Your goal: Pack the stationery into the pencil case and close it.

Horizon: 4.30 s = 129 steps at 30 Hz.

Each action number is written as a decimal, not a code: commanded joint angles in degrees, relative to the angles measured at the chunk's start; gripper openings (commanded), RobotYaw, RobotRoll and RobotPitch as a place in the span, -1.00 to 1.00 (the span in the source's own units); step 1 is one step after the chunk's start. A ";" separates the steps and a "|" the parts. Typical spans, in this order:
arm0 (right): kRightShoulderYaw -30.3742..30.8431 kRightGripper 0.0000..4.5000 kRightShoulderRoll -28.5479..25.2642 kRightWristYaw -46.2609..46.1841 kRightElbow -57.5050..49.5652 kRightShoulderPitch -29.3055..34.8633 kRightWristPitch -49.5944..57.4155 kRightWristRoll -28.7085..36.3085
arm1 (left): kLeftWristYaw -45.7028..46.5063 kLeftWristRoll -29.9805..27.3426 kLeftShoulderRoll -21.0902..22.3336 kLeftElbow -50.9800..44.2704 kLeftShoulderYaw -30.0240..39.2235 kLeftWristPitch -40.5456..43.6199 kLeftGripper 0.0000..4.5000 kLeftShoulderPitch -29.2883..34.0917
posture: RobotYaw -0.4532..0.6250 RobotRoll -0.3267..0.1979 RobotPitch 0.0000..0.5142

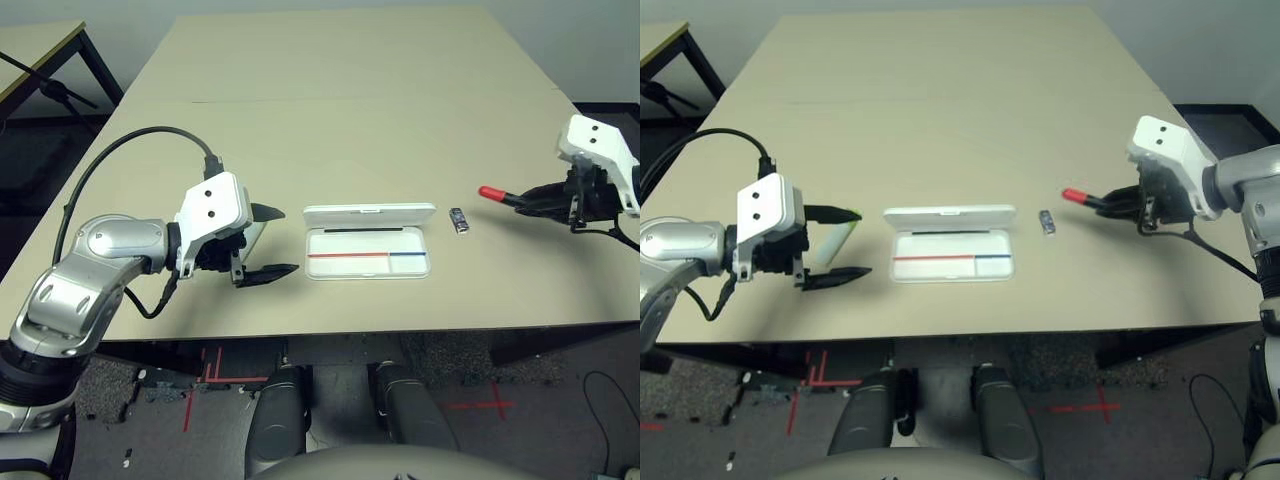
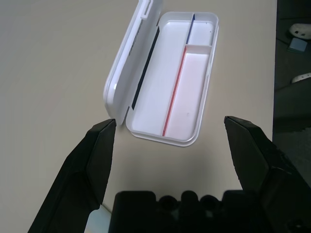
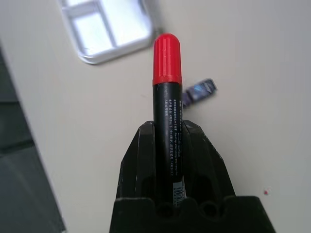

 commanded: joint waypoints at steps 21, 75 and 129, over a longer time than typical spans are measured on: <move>14.62 -0.78 15.57 -4.98 -13.59 -2.43 -3.60 -5.70 | 1.18 1.75 0.47 -0.60 -1.98 0.29 1.00 0.77 | -0.14 0.25 -0.48; 19.02 -0.78 35.17 -21.30 6.08 -8.54 -16.02 -15.93 | 3.80 2.33 -0.62 -1.61 -2.77 1.02 1.00 1.49 | -0.10 0.25 -0.49; -8.73 0.98 2.30 -5.61 -21.29 15.95 11.79 20.06 | 15.67 4.65 -1.78 4.74 2.22 13.98 1.00 1.79 | -0.26 0.25 -0.41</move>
